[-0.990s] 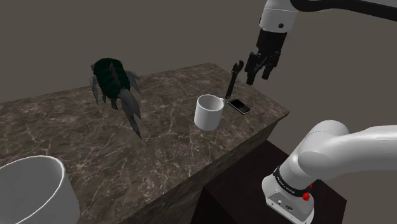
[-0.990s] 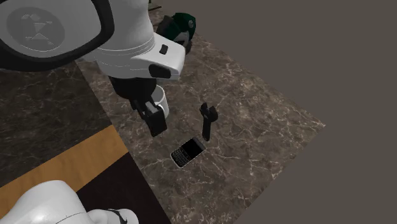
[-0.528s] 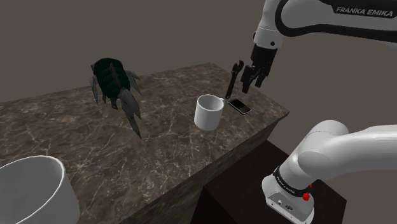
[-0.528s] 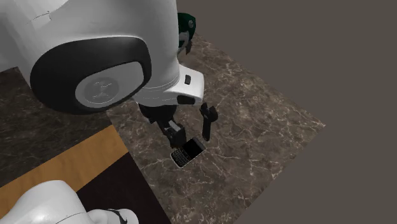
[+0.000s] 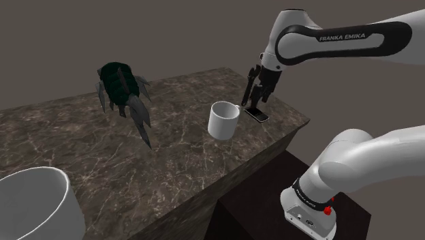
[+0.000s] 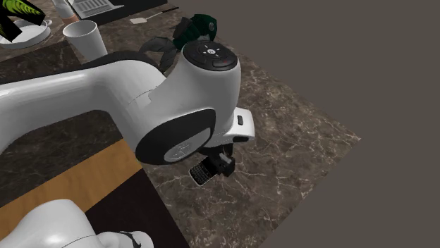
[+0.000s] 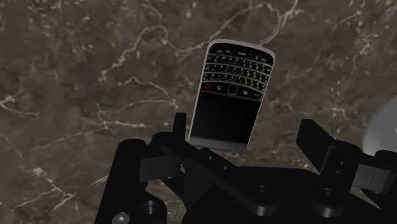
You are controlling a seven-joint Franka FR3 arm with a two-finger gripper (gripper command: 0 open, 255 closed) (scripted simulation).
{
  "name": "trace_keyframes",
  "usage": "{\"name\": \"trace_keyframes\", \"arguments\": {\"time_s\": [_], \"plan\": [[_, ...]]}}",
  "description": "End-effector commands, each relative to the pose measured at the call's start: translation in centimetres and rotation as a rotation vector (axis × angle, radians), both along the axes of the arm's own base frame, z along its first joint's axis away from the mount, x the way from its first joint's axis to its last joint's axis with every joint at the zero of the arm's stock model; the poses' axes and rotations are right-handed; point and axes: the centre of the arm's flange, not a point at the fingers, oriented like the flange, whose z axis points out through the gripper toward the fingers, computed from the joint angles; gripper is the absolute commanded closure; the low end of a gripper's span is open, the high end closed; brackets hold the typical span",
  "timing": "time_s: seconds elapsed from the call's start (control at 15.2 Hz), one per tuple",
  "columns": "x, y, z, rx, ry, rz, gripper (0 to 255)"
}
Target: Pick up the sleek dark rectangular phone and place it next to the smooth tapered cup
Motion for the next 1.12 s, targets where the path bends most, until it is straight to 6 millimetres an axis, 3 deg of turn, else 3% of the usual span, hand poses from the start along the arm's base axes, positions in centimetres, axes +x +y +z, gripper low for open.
{"name": "trace_keyframes", "arguments": {"time_s": [0.0,0.4,0.92,0.99,1.06], "plan": [[0.4,-0.5,-1.2,0.002,-0.006,0.008,0],[0.3,-0.3,-4.7,0.002,-0.006,0.008,0],[0.3,-0.3,-4.7,0.002,-0.006,0.008,0],[0.4,-0.4,-4.8,0.002,-0.006,0.008,255],[0.4,-0.5,-4.9,0.002,-0.006,0.008,255]]}}
